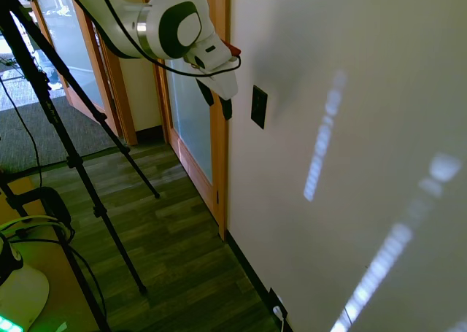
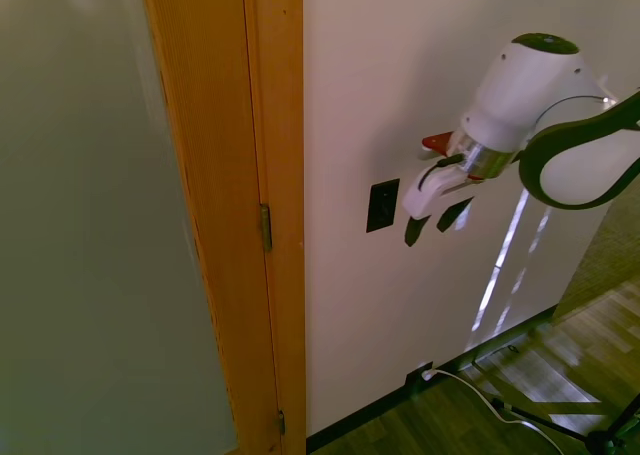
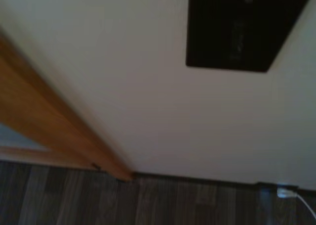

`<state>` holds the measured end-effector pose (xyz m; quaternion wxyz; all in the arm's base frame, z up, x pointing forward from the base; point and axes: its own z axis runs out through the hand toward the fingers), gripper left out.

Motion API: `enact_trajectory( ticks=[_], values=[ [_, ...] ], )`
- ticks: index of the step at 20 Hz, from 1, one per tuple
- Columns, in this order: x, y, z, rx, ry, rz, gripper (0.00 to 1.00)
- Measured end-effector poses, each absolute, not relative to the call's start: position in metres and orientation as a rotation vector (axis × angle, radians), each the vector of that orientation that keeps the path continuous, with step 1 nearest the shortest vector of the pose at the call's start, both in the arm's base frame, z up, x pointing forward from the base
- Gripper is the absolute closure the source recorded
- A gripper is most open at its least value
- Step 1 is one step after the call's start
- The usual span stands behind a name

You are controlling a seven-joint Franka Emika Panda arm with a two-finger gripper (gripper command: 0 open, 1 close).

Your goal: Turn on the light

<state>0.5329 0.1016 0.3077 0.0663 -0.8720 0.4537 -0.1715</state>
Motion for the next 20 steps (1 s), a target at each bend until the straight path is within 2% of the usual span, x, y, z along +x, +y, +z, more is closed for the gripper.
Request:
enact_trajectory(
  ticks=[5,6,20],
  values=[
    [0.572,0.111,0.287,-2.568,1.479,-0.609,0.0],
    [0.576,0.112,0.283,-2.563,1.489,-0.618,1.0],
    [0.594,0.076,0.287,-2.44,1.522,-0.721,1.0]
  ],
)
